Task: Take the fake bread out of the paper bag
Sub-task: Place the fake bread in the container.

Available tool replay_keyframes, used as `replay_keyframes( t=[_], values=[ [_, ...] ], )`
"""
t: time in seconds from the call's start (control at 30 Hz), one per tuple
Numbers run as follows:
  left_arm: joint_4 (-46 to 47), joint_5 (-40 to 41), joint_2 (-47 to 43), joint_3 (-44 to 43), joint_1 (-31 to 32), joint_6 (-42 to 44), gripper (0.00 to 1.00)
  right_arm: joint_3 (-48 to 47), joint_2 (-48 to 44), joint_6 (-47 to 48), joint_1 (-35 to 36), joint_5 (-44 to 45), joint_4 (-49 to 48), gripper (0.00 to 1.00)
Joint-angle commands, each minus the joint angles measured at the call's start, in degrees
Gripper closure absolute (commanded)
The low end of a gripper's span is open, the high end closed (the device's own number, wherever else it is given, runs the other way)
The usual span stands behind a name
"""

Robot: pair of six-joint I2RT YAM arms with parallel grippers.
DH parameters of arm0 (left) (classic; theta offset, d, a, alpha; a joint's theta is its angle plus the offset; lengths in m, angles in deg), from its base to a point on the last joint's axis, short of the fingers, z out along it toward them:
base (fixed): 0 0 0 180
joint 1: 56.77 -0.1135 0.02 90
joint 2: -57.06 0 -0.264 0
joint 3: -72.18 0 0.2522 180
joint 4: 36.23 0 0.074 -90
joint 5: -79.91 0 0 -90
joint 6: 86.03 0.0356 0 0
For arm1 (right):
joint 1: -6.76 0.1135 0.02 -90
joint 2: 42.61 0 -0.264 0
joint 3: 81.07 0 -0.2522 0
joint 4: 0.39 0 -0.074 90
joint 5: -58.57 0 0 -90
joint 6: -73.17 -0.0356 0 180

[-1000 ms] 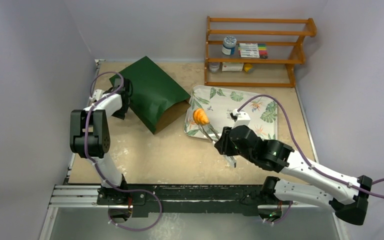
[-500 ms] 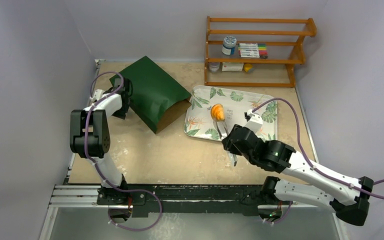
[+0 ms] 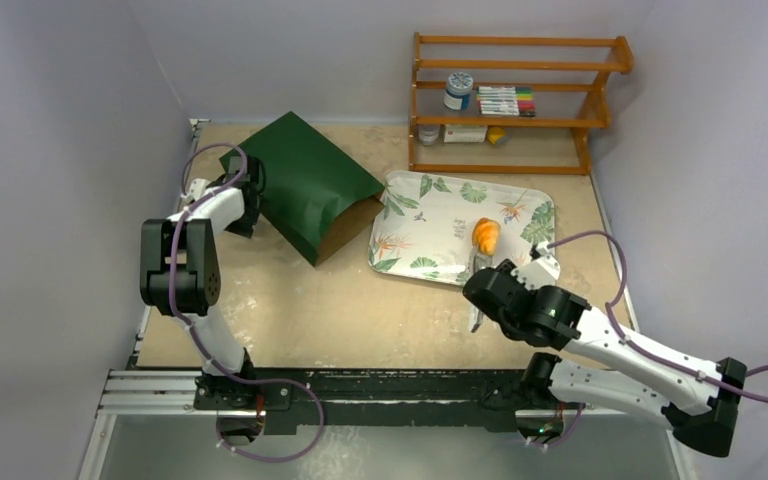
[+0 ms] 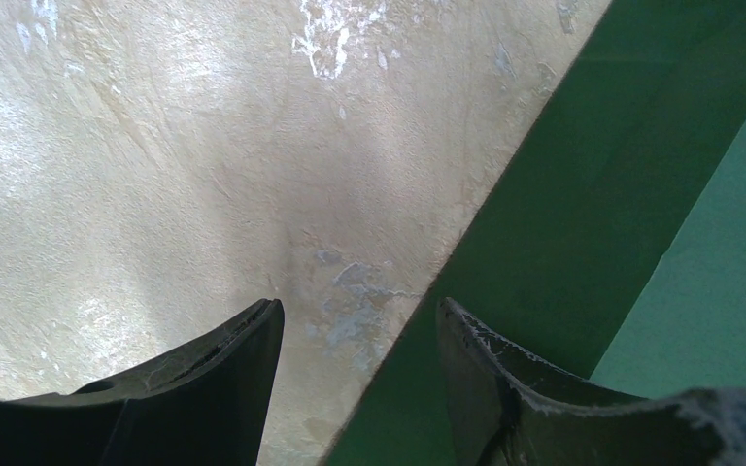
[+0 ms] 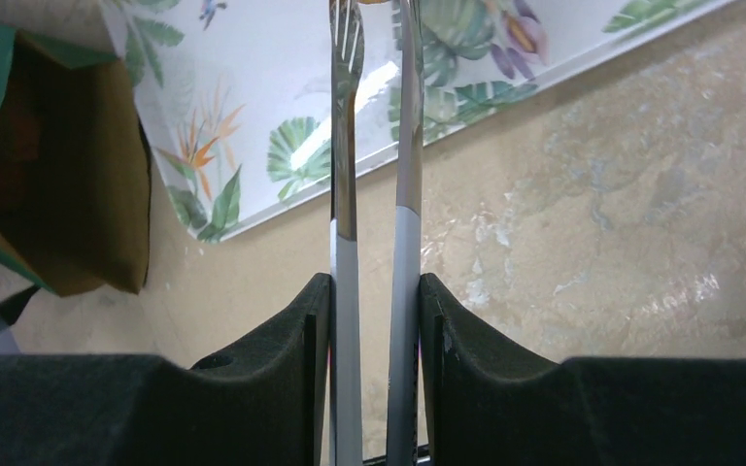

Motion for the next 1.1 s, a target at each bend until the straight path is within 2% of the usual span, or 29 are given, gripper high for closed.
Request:
replay_keyframes(
  t=[0.0, 0.33, 0.53, 0.7, 0.87, 1.07],
  values=[
    [2.79, 0.15, 0.40, -0.45, 0.30, 1.02, 0.41, 2.47, -2.14, -14.02, -0.28, 5.08, 5.47, 1.00],
    [3.23, 0.59, 1.48, -1.62, 0.30, 1.22, 0.42, 5.58, 0.80, -28.89, -0.29, 4.32, 13.11, 1.00],
    [3.46, 0.20, 2.40, -2.45, 0.30, 1.35, 0.42, 6.13, -0.19, -30.26, -0.48, 5.11, 14.53, 0.96],
    [3.54, 0.21, 2.62, -2.25, 0.30, 1.24, 0.42, 5.85, 1.11, -30.32, -0.63, 4.52, 14.19, 0.85],
    [3.47, 0.05, 2.47, -2.31, 0.30, 1.14, 0.42, 5.36, 2.47, -29.82, -0.57, 3.75, 14.19, 0.69],
    [3.34, -0.10, 2.24, -2.42, 0.30, 1.07, 0.42, 5.23, 1.73, -29.13, -0.57, 3.03, 14.36, 0.59]
  ],
)
